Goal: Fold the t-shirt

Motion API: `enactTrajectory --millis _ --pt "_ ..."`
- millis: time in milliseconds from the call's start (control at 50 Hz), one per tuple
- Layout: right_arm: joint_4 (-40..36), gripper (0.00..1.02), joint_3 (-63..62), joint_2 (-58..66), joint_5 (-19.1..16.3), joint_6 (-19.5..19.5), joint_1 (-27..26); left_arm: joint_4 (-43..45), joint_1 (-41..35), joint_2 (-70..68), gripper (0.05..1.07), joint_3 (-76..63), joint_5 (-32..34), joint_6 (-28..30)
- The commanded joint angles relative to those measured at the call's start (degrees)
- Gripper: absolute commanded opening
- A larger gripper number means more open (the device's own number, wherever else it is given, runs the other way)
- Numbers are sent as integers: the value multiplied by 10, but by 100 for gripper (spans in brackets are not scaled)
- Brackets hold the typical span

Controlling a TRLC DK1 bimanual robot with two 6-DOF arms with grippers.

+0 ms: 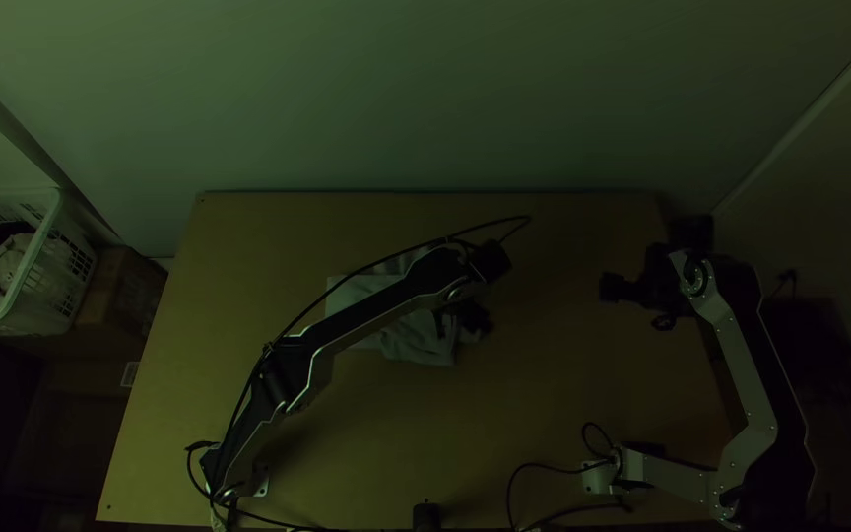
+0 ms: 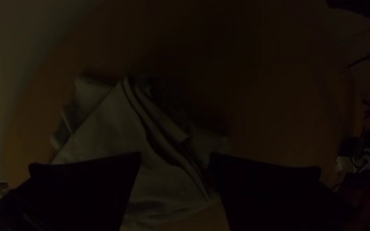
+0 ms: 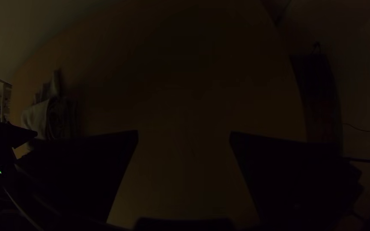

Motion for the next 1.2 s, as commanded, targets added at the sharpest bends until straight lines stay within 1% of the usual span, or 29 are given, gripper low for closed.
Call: enactTrajectory --millis 0,200,420,620,640,680,720,760,820,880,920,1020,1060,1080,1120,1160,1180 --pt "5 98 -6 -10 -3 -3 -6 3 3 -11 103 17 -1 7" --pt "7 97 -7 -11 -2 -3 1 16 33 -52 103 16 -3 26" --pt "28 98 14 -24 -2 -8 17 26 107 -110 103 7 -3 40" --pt "83 98 40 -46 -2 -12 50 27 178 -180 103 -23 -3 52" --pt "90 98 44 -50 -1 -15 52 27 186 -188 103 -28 -3 52" --pt "103 98 47 -58 -2 -41 59 27 200 -205 103 -36 -3 52" --pt "110 98 48 -68 -1 -58 73 27 214 -221 103 -45 -3 54" --pt "124 98 49 -82 0 -68 81 27 229 -237 103 -55 -3 57" --pt "144 98 49 -99 1 -73 89 27 251 -260 103 -67 -3 61" --pt "146 98 55 -105 3 -56 96 27 272 -285 103 -82 -2 65" --pt "152 98 53 -115 9 -53 103 27 287 -300 103 -90 0 66" --pt "202 98 35 -147 21 -58 120 32 322 -339 103 -122 5 71" --pt "220 98 29 -160 36 -58 122 34 334 -357 103 -136 9 76" --pt "224 98 27 -168 37 -59 125 38 344 -366 103 -144 13 81" --pt "231 98 24 -184 41 -73 132 53 359 -388 103 -167 16 86" --pt "245 98 20 -198 62 -85 133 77 368 -417 103 -200 17 98" --pt "246 98 20 -205 66 -89 136 91 375 -432 103 -218 18 104"
